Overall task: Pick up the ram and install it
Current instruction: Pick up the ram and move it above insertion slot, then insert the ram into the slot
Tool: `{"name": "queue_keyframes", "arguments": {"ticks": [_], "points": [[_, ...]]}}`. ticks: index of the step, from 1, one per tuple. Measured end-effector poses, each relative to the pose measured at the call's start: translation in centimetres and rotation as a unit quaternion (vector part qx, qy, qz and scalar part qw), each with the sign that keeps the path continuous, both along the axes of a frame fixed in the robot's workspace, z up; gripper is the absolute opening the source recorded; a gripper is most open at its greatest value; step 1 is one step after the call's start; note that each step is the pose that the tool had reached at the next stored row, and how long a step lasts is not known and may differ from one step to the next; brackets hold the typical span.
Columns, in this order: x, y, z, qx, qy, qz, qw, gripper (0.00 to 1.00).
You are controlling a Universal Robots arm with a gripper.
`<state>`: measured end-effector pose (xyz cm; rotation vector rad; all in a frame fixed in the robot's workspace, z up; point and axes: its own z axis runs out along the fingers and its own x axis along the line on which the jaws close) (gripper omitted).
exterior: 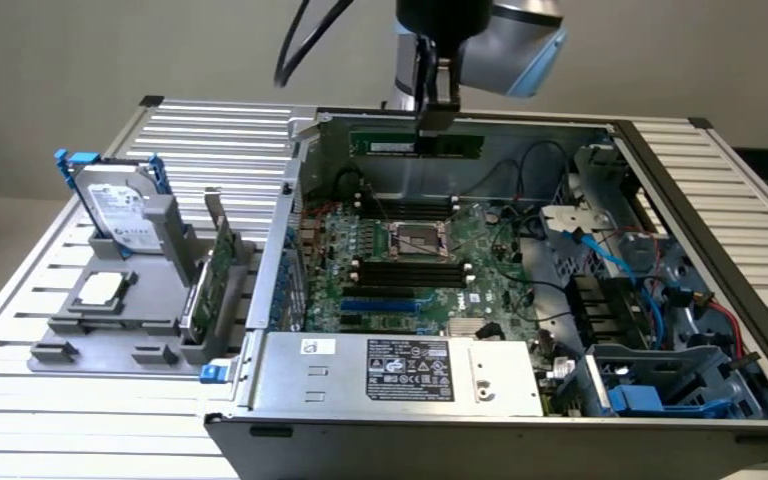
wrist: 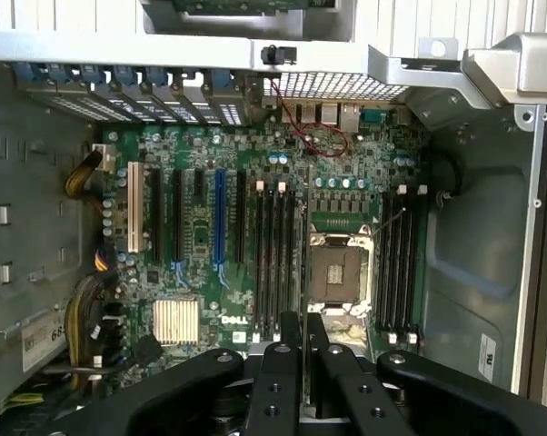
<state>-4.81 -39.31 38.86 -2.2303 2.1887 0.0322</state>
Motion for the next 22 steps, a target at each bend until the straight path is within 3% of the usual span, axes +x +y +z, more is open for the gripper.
{"name": "queue_keyframes", "arguments": {"ticks": [3,6,8,22], "points": [[0.67,0.68,-0.37,-0.0009,-0.0004,0.000,1.0000,0.14],[0.85,1.03,-0.77,-0.0021,-0.0004,-0.002,1.0000,0.14],[0.86,1.07,-0.83,-0.0040,-0.0004,-0.002,1.0000,0.14],[0.85,1.07,-0.83,-0.0041,-0.0004,-0.002,1.0000,0.14]]}}
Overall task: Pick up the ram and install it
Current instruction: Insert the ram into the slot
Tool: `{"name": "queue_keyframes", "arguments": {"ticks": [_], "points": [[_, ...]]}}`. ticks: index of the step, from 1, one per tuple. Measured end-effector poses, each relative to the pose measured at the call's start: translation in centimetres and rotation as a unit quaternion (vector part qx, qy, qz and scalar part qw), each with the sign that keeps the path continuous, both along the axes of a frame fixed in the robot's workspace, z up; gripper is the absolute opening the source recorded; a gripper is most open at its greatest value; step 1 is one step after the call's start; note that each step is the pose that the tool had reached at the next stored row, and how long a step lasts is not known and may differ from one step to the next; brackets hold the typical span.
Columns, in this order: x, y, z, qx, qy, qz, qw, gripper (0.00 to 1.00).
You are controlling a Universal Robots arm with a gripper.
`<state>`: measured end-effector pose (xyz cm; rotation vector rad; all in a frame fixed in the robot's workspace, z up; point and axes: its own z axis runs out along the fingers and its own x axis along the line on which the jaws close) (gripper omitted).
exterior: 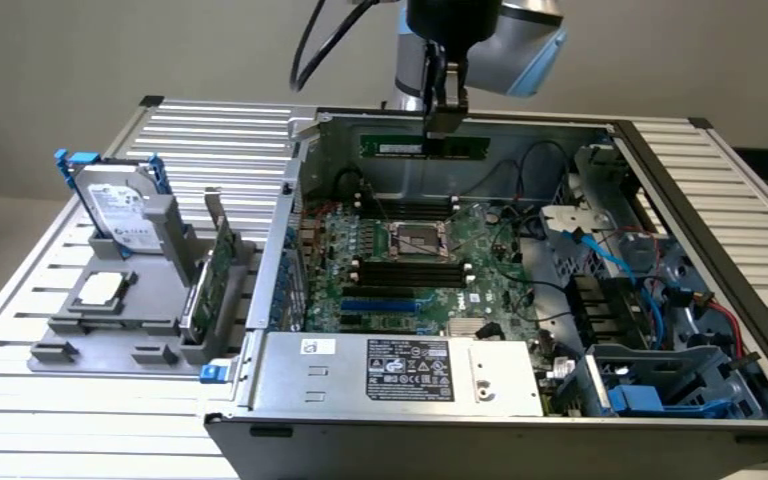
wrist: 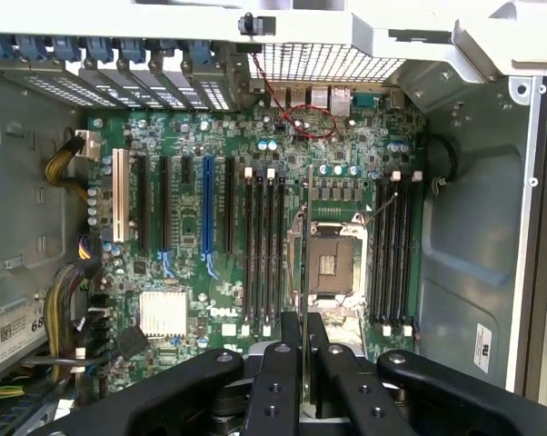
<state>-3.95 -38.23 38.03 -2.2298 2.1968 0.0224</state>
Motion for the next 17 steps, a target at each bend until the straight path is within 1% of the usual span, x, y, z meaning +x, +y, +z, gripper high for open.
{"name": "queue_keyframes", "arguments": {"ticks": [3,6,7,11,13,14,15,17], "points": [[0.0,0.00,0.00,0.0000,0.0000,0.000,1.0000,0.14],[0.0,-0.03,-0.08,0.0001,0.0016,0.000,1.0000,0.14],[0.0,-0.20,-0.22,-0.0001,0.0019,0.000,1.0000,0.14],[0.0,-1.51,-0.95,-0.0001,0.0020,0.000,1.0000,0.14],[0.0,-2.07,-1.31,0.0000,0.0019,0.000,1.0000,0.14],[0.0,-2.29,-1.51,0.0001,0.0019,0.000,1.0000,0.14],[0.0,-2.42,-1.69,0.0001,0.0018,0.000,1.0000,0.14],[0.0,-2.56,-2.05,0.0000,0.0019,0.000,1.0000,0.14]]}}
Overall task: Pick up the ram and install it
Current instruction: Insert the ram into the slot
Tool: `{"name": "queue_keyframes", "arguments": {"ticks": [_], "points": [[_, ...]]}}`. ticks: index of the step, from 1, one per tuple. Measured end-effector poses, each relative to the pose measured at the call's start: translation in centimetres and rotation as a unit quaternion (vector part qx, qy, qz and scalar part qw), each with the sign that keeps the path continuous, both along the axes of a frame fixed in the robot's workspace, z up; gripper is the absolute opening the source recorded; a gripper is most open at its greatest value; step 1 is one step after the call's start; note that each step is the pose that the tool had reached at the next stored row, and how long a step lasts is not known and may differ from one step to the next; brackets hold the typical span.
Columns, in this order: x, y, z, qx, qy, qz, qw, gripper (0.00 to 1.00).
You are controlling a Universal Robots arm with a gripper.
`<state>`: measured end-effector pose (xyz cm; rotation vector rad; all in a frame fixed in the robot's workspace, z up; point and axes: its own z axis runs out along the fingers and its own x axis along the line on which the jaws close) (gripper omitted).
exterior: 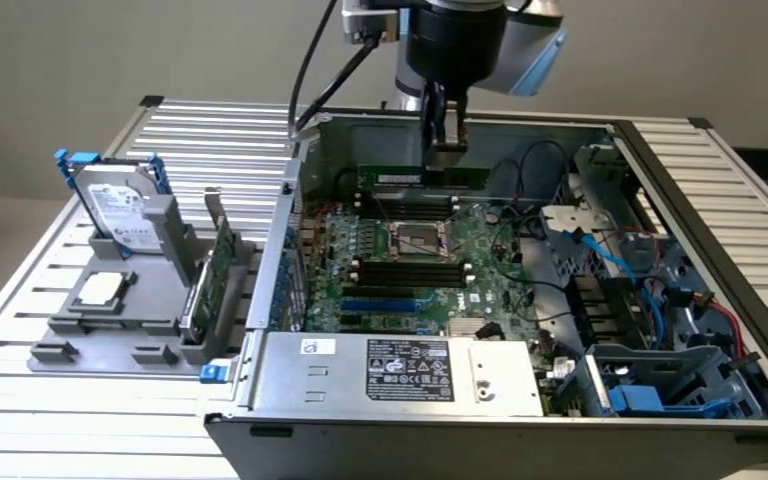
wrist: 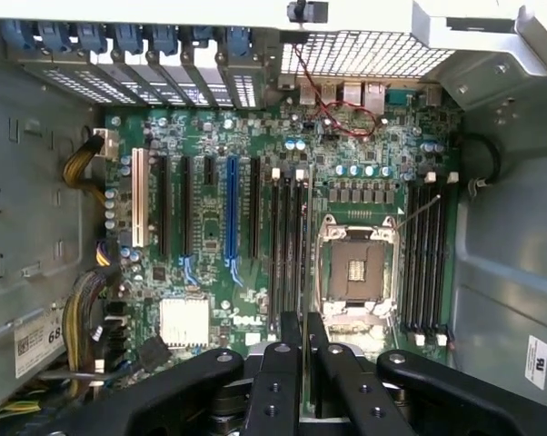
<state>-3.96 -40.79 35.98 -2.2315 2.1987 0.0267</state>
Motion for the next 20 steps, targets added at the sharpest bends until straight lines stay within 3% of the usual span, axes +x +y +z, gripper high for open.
{"name": "queue_keyframes", "arguments": {"ticks": [15,20], "points": [[0.0,-0.11,-2.72,0.0000,0.0001,0.000,1.0000,0.14],[0.1,-0.12,-3.60,-0.0002,0.0017,0.000,1.0000,0.14]]}}
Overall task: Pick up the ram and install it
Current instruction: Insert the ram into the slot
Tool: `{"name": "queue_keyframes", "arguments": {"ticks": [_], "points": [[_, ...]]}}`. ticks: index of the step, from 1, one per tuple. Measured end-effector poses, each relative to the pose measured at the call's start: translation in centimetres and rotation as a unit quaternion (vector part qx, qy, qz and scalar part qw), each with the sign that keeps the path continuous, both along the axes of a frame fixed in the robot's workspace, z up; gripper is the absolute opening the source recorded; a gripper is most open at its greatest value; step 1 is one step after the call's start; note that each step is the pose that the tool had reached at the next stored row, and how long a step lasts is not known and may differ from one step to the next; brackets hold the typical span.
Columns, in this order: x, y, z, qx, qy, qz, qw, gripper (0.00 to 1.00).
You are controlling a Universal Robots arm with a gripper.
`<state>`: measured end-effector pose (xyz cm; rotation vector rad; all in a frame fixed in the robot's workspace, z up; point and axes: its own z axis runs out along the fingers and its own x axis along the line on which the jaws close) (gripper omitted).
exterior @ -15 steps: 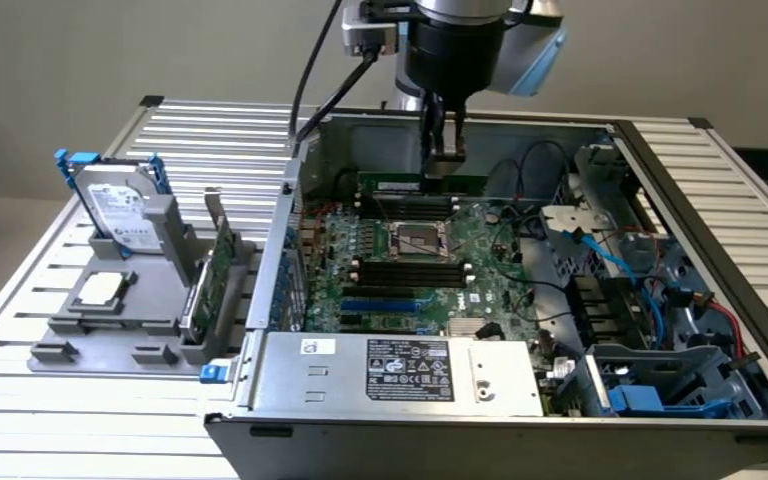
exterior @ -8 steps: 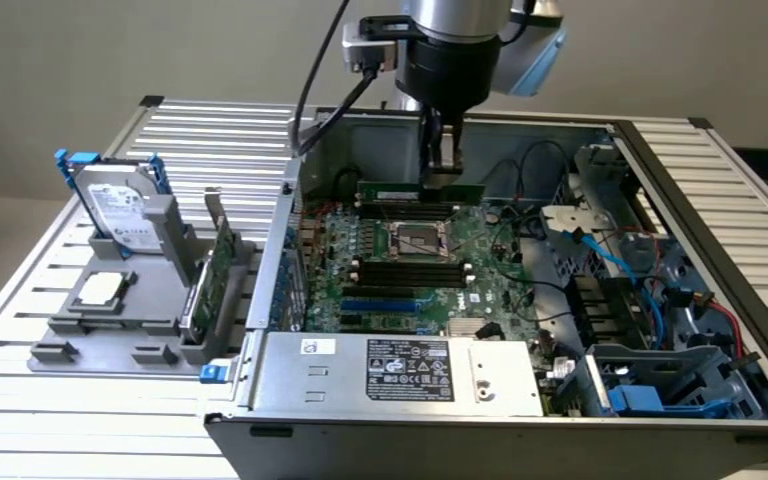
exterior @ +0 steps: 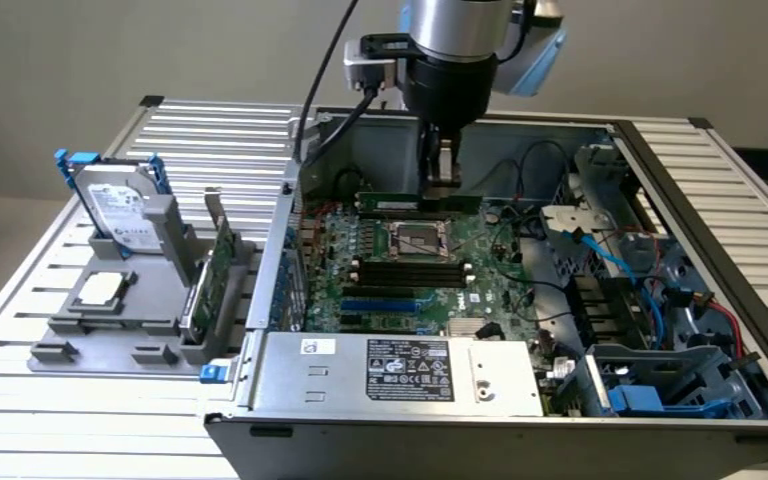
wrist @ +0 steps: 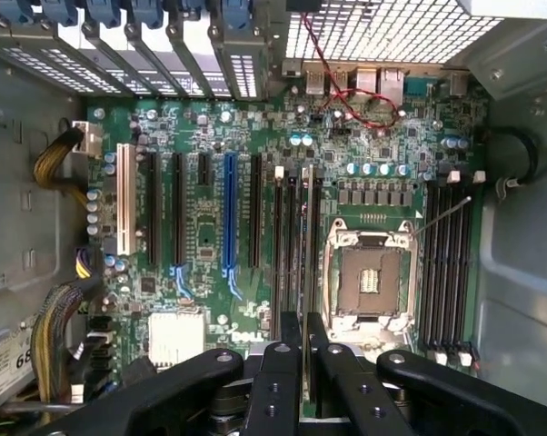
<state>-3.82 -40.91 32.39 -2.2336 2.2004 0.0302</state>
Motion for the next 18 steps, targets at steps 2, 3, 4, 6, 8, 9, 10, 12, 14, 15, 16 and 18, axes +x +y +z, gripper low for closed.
{"name": "queue_keyframes", "arguments": {"ticks": [2,3,4,6,8,9,10,12,14,15,16,18], "points": [[0.3,0.00,-0.30,-0.0002,0.0014,0.000,1.0000,0.14],[0.5,0.00,-0.46,-0.0003,0.0019,0.000,1.0000,0.14],[0.6,0.00,-0.64,-0.0003,0.0024,0.000,1.0000,0.14],[0.7,0.00,-1.00,-0.0003,0.0027,0.000,1.0000,0.14],[0.7,0.00,-1.35,-0.0004,0.0029,0.000,1.0000,0.14],[0.7,0.00,-1.52,-0.0004,0.0030,0.000,1.0000,0.14],[0.7,0.00,-1.68,-0.0004,0.0032,0.000,1.0000,0.14],[0.7,-0.01,-2.00,-0.0006,0.0037,0.000,1.0000,0.14],[0.7,-0.03,-2.32,-0.0008,0.0040,0.000,1.0000,0.14],[0.7,-0.03,-2.50,-0.0008,0.0041,0.000,1.0000,0.14],[0.7,-0.03,-2.68,-0.0008,0.0041,0.000,1.0000,0.14],[0.7,-0.03,-3.04,-0.0008,0.0041,0.000,1.0000,0.14]]}}
